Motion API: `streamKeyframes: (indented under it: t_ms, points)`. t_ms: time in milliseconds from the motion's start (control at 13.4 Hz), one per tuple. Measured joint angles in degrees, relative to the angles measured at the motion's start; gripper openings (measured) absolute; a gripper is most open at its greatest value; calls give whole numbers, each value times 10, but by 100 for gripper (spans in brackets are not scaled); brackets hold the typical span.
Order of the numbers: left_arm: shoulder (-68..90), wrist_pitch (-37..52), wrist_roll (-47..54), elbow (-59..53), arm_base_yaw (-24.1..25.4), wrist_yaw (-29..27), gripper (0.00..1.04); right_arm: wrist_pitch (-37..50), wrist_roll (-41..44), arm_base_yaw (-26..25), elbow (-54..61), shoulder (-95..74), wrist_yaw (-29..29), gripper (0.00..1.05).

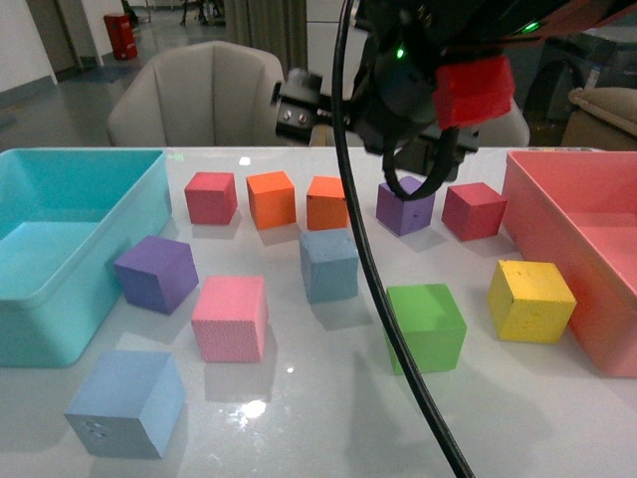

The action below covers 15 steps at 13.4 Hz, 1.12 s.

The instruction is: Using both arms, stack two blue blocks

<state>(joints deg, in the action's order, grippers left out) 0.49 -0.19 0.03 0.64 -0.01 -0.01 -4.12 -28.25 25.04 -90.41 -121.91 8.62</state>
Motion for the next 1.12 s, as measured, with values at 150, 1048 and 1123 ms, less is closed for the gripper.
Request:
streamKeyframes:
  t_ms: [150,1048,1123]
  points:
    - [0,0,0,0,0,0,98,115,41,-6,135,117,51,98]
    - [0,0,0,0,0,0,98,302,280,-245,831,892,-77,2]
    - [0,0,0,0,0,0,98,290,279,-254,841,914,-81,2]
